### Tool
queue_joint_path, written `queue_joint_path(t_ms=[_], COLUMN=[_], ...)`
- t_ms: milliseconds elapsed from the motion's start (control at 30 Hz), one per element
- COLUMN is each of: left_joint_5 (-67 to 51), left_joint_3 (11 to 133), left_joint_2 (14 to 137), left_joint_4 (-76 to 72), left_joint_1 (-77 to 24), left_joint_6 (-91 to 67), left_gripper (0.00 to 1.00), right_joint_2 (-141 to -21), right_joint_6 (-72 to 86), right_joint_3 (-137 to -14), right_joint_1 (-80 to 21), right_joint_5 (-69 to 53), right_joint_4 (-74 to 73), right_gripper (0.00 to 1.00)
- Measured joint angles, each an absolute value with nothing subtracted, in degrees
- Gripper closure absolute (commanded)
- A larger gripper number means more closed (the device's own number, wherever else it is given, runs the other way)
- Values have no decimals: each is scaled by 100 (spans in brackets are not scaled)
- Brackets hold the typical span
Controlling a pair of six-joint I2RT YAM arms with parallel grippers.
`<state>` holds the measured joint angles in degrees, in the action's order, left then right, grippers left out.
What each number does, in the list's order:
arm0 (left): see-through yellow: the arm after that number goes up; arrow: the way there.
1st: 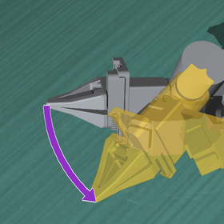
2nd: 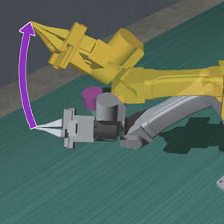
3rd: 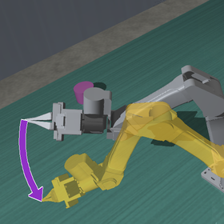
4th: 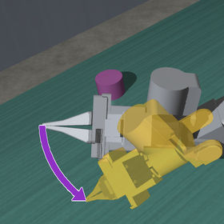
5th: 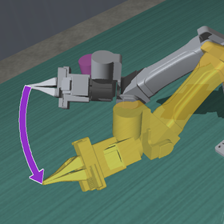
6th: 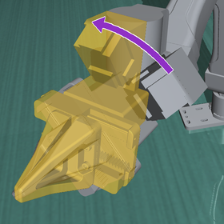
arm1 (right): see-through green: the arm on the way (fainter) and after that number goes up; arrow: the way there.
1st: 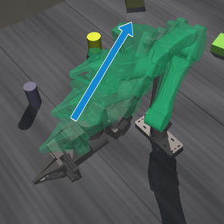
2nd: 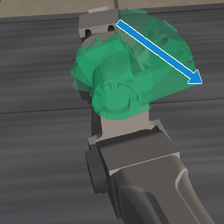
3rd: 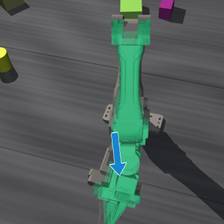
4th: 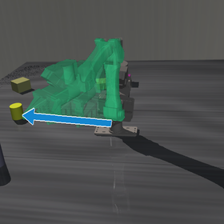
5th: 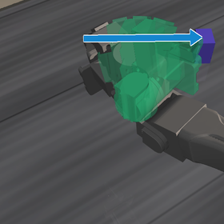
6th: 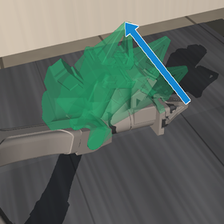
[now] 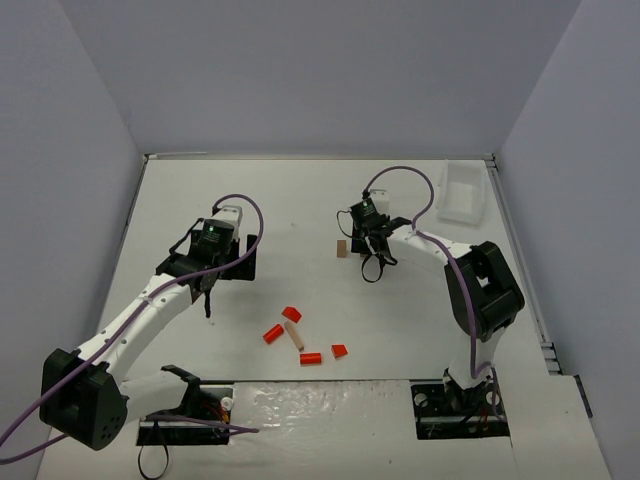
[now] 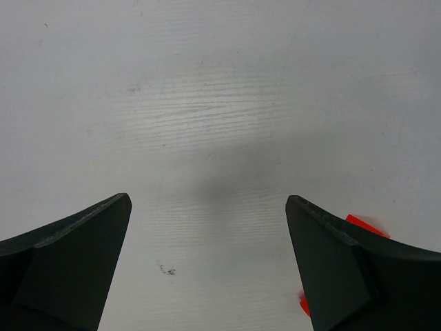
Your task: Build the wood block tower
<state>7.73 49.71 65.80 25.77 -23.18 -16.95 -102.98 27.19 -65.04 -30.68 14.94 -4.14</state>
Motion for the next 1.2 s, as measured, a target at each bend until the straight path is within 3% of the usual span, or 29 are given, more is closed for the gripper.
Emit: queue_joint_path(t_ms=[367, 700, 933, 1200], left_joint_5=[730, 200, -21, 49], left_joint_3=[4971, 4971, 4976, 5316], left_joint_2=[6580, 6577, 6470, 6465], left_joint_4=[2578, 2842, 3267, 3742], left_joint_1=[-2318, -2318, -2318, -2310], left_joint_6=[-1695, -1779, -2029, -2345], left_gripper=[6, 7, 7, 8], right_joint_2=[-10185, -9262, -8420, -8564], right_joint_6=[2700, 2350, 1814, 1339], right_joint_3=[-6705, -6718, -6673, -6158], right_joint_1=[-3068, -3068, -3096, -3993], right_joint_5=[1478, 1284, 516, -809], right_joint_4=[-554, -746, -753, -780], right_gripper=[50, 51, 55, 56])
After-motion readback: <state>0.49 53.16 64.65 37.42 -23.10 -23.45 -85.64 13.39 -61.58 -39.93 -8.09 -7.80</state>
